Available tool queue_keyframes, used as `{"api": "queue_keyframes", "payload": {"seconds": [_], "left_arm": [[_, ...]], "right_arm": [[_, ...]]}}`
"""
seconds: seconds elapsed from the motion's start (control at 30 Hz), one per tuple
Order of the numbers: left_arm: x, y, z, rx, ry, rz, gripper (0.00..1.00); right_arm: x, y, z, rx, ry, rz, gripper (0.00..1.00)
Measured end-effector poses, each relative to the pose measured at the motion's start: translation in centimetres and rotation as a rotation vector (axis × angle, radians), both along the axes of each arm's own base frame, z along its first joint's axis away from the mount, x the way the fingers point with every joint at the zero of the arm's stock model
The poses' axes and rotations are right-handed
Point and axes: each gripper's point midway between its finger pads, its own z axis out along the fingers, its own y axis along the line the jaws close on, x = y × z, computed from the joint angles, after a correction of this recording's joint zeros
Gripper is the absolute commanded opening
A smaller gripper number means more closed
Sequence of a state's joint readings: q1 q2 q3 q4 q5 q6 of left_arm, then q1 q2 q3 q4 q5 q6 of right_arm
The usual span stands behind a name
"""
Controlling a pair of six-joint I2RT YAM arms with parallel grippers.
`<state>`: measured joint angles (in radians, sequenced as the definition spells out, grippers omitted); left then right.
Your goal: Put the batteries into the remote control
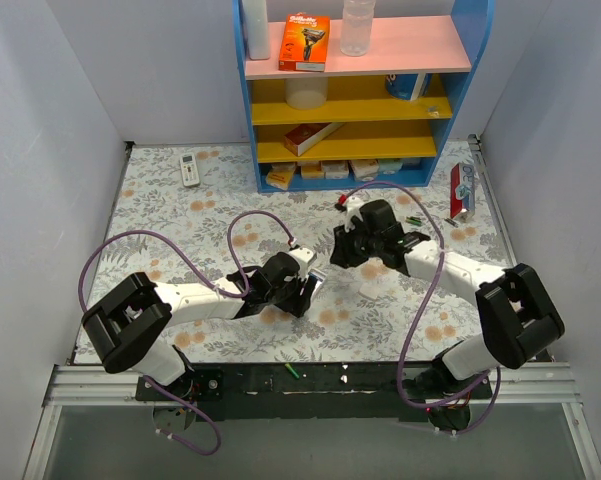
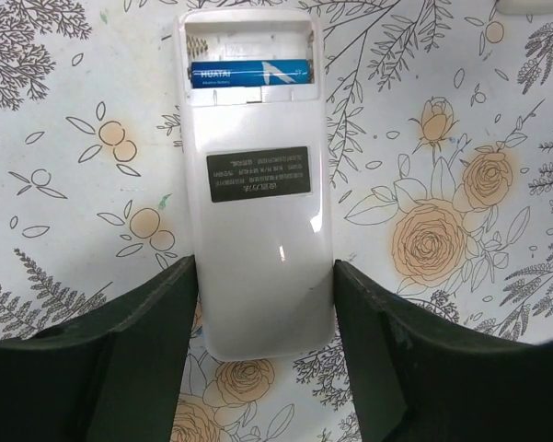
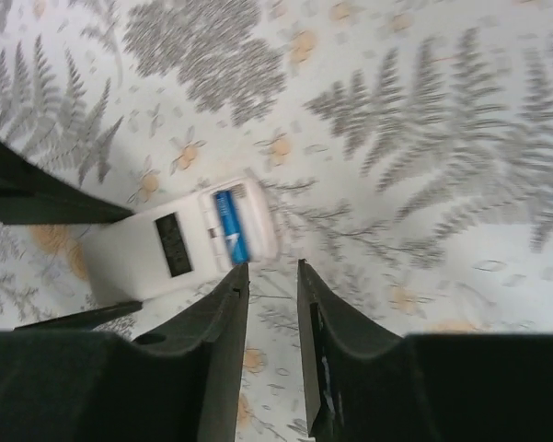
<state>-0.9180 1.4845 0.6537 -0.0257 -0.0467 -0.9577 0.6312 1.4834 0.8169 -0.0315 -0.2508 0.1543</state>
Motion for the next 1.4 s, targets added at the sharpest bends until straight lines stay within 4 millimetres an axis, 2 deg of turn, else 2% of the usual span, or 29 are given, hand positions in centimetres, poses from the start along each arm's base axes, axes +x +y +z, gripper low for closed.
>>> {"api": "queue_keyframes", "payload": {"seconds": [0.07,0.17,0.2,0.33,0.5,0.7,0.83,0.93,1.1,1.2,1.3,1.4], "left_arm": [[0.0,0.0,0.0,0.002,-0.002,0.002,0.66],[0.1,0.2,0.1,0.009,-0.008,0.009,0.79],[0.2,0.3,0.1,0.01,-0.01,0.012,0.86],[0.3,0.7,0.2,0.022,-0.015,0.024,0.98],[0.5,1.5,0.0,0.053,-0.024,0.058,0.98],[1.2,3.2,-0.2,0.117,-0.035,0.156,0.98],[1.6,5.0,-0.5,0.18,-0.051,0.229,0.98],[1.8,5.6,0.0,0.189,-0.066,0.259,0.98],[2.0,5.7,1.6,0.157,-0.096,0.277,0.98],[2.0,5.3,3.3,0.107,-0.112,0.272,0.98],[2.1,4.9,6.4,0.036,-0.145,0.266,0.98],[2.5,4.5,10.9,-0.055,-0.21,0.263,0.98]], "right_arm": [[2.2,-1.8,1.1,-0.007,-0.022,-0.083,0.38],[5.2,-5.2,1.7,-0.029,-0.033,-0.218,0.4],[6.0,-6.7,1.7,-0.044,-0.03,-0.266,0.42],[7.3,-11.3,0.7,-0.11,0.003,-0.418,0.43],[7.7,-14.6,0.1,-0.156,0.043,-0.527,0.43],[8.2,-16.2,0.0,-0.177,0.054,-0.587,0.44],[9.2,-17.8,-0.3,-0.215,0.049,-0.637,0.44],[10.1,-19.1,-0.6,-0.257,0.049,-0.658,0.43],[11.6,-20.5,-0.8,-0.325,0.055,-0.65,0.43],[12.3,-20.8,-0.8,-0.353,0.055,-0.62,0.43],[12.7,-20.8,-1.0,-0.377,0.06,-0.566,0.43],[13.3,-20.7,-1.4,-0.403,0.063,-0.51,0.43]]}}
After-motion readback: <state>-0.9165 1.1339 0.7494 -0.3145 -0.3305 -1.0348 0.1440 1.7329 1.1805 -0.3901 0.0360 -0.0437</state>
